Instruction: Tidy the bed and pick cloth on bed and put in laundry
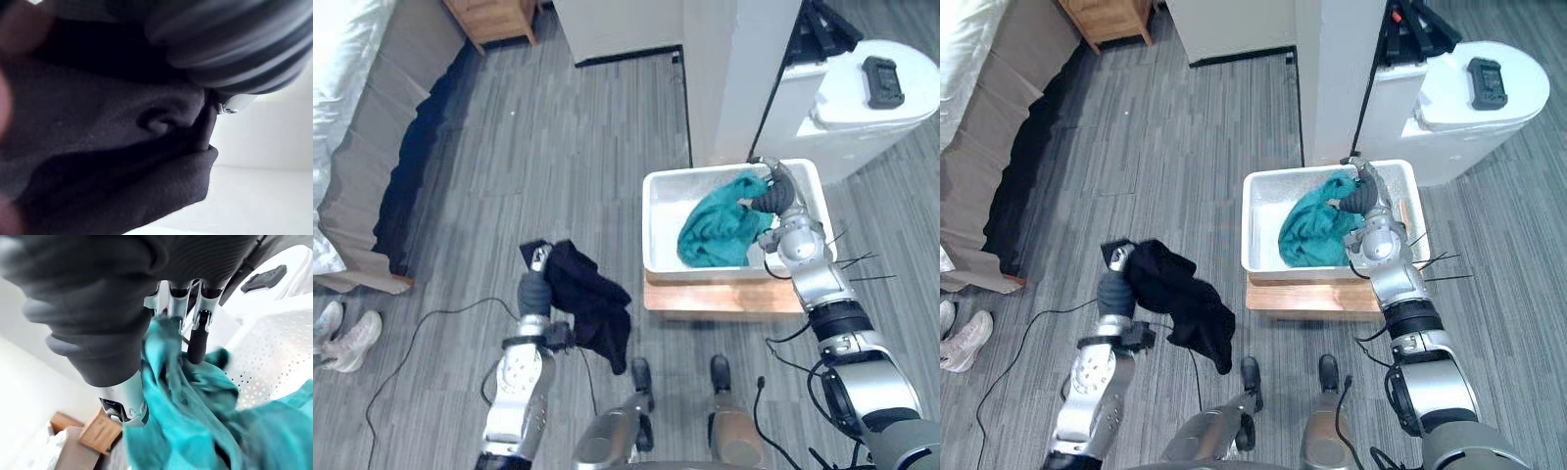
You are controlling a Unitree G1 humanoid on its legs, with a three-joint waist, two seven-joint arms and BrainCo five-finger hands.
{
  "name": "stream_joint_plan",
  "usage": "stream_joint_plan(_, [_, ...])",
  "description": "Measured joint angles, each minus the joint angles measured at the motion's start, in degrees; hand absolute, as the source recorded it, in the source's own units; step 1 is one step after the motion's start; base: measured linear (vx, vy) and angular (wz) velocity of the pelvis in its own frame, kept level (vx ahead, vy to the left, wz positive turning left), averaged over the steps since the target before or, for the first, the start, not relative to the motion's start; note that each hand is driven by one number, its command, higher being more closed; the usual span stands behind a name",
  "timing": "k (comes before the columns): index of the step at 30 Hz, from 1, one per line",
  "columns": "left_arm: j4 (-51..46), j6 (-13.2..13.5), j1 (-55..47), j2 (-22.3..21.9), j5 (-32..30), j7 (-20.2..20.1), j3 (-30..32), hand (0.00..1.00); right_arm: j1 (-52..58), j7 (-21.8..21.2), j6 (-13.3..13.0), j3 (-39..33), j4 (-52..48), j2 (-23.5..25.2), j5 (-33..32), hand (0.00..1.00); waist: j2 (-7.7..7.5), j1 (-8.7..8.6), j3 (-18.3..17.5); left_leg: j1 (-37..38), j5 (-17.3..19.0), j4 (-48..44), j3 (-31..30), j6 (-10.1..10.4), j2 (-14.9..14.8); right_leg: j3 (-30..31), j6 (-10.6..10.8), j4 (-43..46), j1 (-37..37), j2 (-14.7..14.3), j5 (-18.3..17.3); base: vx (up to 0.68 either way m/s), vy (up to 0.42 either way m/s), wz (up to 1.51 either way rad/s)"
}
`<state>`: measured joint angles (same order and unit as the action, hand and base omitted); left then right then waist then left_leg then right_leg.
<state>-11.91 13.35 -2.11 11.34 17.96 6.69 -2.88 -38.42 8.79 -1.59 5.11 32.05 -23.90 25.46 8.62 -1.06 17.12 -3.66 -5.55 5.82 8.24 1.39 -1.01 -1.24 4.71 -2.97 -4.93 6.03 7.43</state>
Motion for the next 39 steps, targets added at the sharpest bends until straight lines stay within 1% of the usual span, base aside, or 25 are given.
stream_joint_plan(2, [-1.4,1.4,3.4,1.8,-0.1,0.9,1.4,1.0,0.4,0.0,0.1,0.3,-1.7,0.5,3.5,0.0,-0.06,-0.55,0.0,0.3,0.1,0.0,0.5,-0.2,0.0,-0.1,-0.2,-0.3,0.5,0.0,0.1,-0.06,0.018,0.06])
stream_joint_plan(3, [-1.6,2.1,6.1,3.0,-0.5,2.0,1.9,1.0,2.0,0.1,0.2,0.3,-4.5,0.6,7.3,0.0,-0.22,-1.27,-0.1,0.8,0.1,0.0,2.0,-0.2,-0.3,0.0,-0.2,-0.3,1.0,0.1,0.1,-0.05,0.01,0.04])
stream_joint_plan(4, [-1.6,2.1,6.1,3.0,-0.5,2.0,1.9,1.0,2.0,0.1,0.2,0.3,-4.5,0.6,7.3,0.0,-0.22,-1.27,-0.1,0.8,0.1,0.0,2.0,-0.2,-0.3,0.0,-0.2,-0.3,1.0,0.1,0.1,-0.05,0.011,-0.17])
stream_joint_plan(5, [-1.6,2.2,8.9,3.8,-0.9,3.1,1.9,1.0,5.7,0.4,0.3,0.3,-9.0,0.7,10.7,0.0,-1.29,-1.74,-0.7,1.9,0.0,0.1,3.6,0.0,-0.5,1.0,-0.1,-0.7,1.6,-0.1,0.1,-0.01,0.003,-0.23])
stream_joint_plan(6, [-1.5,2.2,9.7,3.8,-1.2,3.6,1.8,1.0,7.0,0.4,0.3,0.2,-10.1,0.7,11.4,0.0,-1.81,-2.07,-1.3,2.1,0.0,0.1,4.0,0.0,-0.5,1.2,-0.1,-0.9,1.8,-0.1,0.1,-0.01,0.002,-0.3])
stream_joint_plan(8, [-0.6,2.2,12.7,3.9,-2.7,5.1,1.2,1.0,12.1,0.4,0.5,-0.4,-13.4,1.0,13.1,0.0,-3.97,-3.43,-2.9,2.8,0.0,0.1,5.1,0.0,-0.8,2.0,-0.1,-1.1,2.1,-0.3,0.1,0.02,-0.008,-0.2])
stream_joint_plan(9, [0.1,2.2,13.8,4.1,-3.1,5.6,0.8,1.0,13.5,0.4,0.6,-0.8,-14.1,1.1,13.4,0.0,-4.6,-3.72,-3.3,3.1,0.0,0.1,5.5,0.0,-0.9,2.4,-0.1,-1.1,2.2,-0.4,0.1,0.03,-0.012,-0.33])
stream_joint_plan(10, [2.6,2.2,16.3,4.9,-4.1,6.3,0.0,1.0,16.8,0.3,0.9,-1.2,-16.2,1.4,13.4,0.0,-5.96,-4.76,-4.3,3.8,0.2,0.1,6.7,0.3,-1.0,3.6,-0.1,-1.1,2.5,-0.6,0.1,0.02,-0.009,-0.37])
stream_joint_plan(11, [5.1,2.1,18.1,5.0,-5.1,6.6,-0.3,1.0,19.1,0.2,0.9,-1.8,-18.1,1.7,13.4,0.0,-6.47,-5.22,-4.9,4.4,0.4,0.1,7.4,0.3,-1.1,4.4,0.1,-1.1,2.6,-0.7,-0.1,0.01,-0.005,-0.43])
stream_joint_plan(12, [6.7,2.0,19.3,5.0,-5.6,7.1,-0.5,1.0,20.5,0.0,0.9,-2.3,-19.3,1.9,13.4,0.0,-6.73,-5.39,-5.2,4.7,0.6,0.1,8.0,0.4,-1.1,5.0,0.2,-1.1,2.6,-0.8,-0.1,0.0,0.002,-0.42])
stream_joint_plan(14, [15.2,0.7,26.0,5.9,-8.0,9.2,-0.5,1.0,26.1,-0.1,0.8,-2.9,-24.4,2.4,13.3,0.0,-7.12,-7.51,-5.9,5.7,1.5,0.1,10.5,0.7,-1.1,7.6,0.2,-1.1,2.4,-1.0,-0.3,-0.01,0.009,-0.53])
stream_joint_plan(16, [18.8,0.1,29.3,6.7,-9.0,10.1,-0.5,1.0,28.6,-0.1,0.8,-3.1,-26.5,2.5,13.2,0.0,-7.14,-8.1,-6.0,5.7,1.6,0.1,11.3,0.7,-1.1,8.3,0.2,-1.0,1.7,-1.0,-0.3,-0.02,0.007,-0.44])
stream_joint_plan(17, [22.5,-1.1,33.9,7.5,-9.8,11.3,-0.5,1.0,31.9,-0.1,0.7,-3.4,-29.0,2.6,12.9,0.0,-7.18,-9.26,-6.0,5.2,1.6,0.1,12.6,0.7,-1.2,9.5,0.2,-1.1,0.6,-1.1,-0.3,-0.02,0.003,-0.42])
stream_joint_plan(18, [23.8,-1.5,35.6,7.7,-9.9,11.7,-0.6,1.0,33.2,-0.1,0.7,-3.5,-29.7,2.6,12.7,0.0,-7.18,-9.81,-6.0,4.9,1.6,0.1,12.8,0.7,-1.1,9.7,0.3,-1.1,0.2,-1.1,-0.3,-0.01,-0.001,-0.38])
stream_joint_plan(19, [25.9,-1.8,38.9,8.2,-10.1,12.4,-1.3,1.0,35.7,-0.1,0.7,-3.5,-30.7,2.8,12.5,0.0,-7.21,-11.14,-6.1,4.2,1.6,0.1,13.1,0.7,-1.1,10.0,0.3,-1.0,-0.7,-1.1,-0.2,0.0,-0.004,-0.24])
stream_joint_plan(20, [27.6,-1.9,41.9,8.2,-10.3,12.7,-2.2,1.0,38.1,-0.1,0.5,-3.6,-31.1,3.2,12.1,0.0,-7.24,-11.94,-6.1,3.7,1.6,0.1,13.7,0.7,-1.0,10.7,0.6,-1.0,-1.5,-1.1,-0.1,0.0,-0.003,-0.25])
stream_joint_plan(23, [28.9,-1.9,47.7,8.0,-10.3,13.8,-5.6,1.0,43.1,-0.1,0.3,-3.4,-31.1,4.4,10.6,0.0,-7.21,-13.71,-6.1,2.3,1.6,0.1,14.5,0.7,-0.9,11.2,1.2,-1.0,-3.4,-1.0,0.3,0.02,-0.006,-0.2])
stream_joint_plan(24, [29.0,-1.9,48.5,7.9,-10.3,13.9,-6.1,1.0,43.7,-0.1,0.3,-3.4,-31.1,4.7,10.6,0.0,-7.21,-13.99,-6.1,2.1,1.6,0.1,14.7,0.7,-0.9,11.3,1.2,-1.0,-3.6,-1.0,0.4,0.03,-0.008,-0.17])
stream_joint_plan(26, [29.5,-1.9,50.4,6.6,-10.3,14.7,-7.4,1.0,44.9,-0.1,0.3,-3.3,-31.1,5.2,10.5,0.0,-7.2,-14.12,-6.2,2.1,1.6,0.1,15.4,0.7,-0.8,11.7,1.5,-1.0,-4.1,-1.0,0.7,0.03,-0.006,-0.18])
stream_joint_plan(29, [31.2,-1.7,54.5,3.0,-10.2,15.4,-10.5,1.0,44.8,0.0,0.0,-2.6,-31.0,5.5,10.4,0.0,-7.12,-14.31,-6.1,0.8,1.6,0.1,15.7,0.6,-0.4,12.1,1.6,-0.7,-5.7,-0.7,1.6,0.04,-0.002,-0.08])
stream_joint_plan(32, [36.7,-1.8,57.0,-2.7,-10.3,15.8,-14.3,1.0,42.7,0.8,0.0,-1.0,-31.0,6.0,9.9,0.0,-6.77,-14.73,-5.9,-1.6,1.6,0.1,16.2,0.6,0.2,12.3,1.3,0.0,-8.5,0.0,2.1,0.01,0.007,-0.04])
stream_joint_plan(33, [37.9,-1.9,57.0,-3.7,-10.3,15.8,-14.8,1.0,42.3,1.2,0.0,-0.7,-31.1,6.3,9.9,0.0,-6.71,-14.77,-5.7,-1.8,1.7,0.1,16.4,0.5,0.3,12.4,1.4,0.0,-8.9,0.1,2.2,0.02,0.014,-0.11])
stream_joint_plan(34, [41.0,-2.0,57.0,-5.8,-11.1,15.7,-15.5,1.0,41.4,1.4,0.0,-0.4,-31.4,7.5,9.9,0.0,-6.69,-14.71,-5.3,-2.2,2.0,0.1,17.1,0.1,0.4,12.6,1.6,0.2,-9.6,0.1,2.3,0.01,0.008,-0.19])
stream_joint_plan(35, [44.5,-2.7,57.0,-8.1,-12.1,15.5,-15.7,1.0,40.2,2.3,0.0,0.6,-31.7,8.7,9.9,0.0,-6.65,-14.48,-4.5,-2.9,2.3,0.1,18.0,-0.4,0.4,13.0,1.7,0.9,-10.8,0.2,2.4,0.01,0.002,-0.2])
stream_joint_plan(39, [50.7,-4.5,57.0,-11.5,-15.7,14.1,-15.7,1.0,39.5,4.0,0.3,3.1,-37.3,10.8,9.9,0.0,-6.59,-14.18,-1.2,-5.0,2.5,0.1,23.8,-0.7,-0.1,13.9,2.1,1.0,-13.6,0.6,2.2,0.01,-0.011,-0.08])
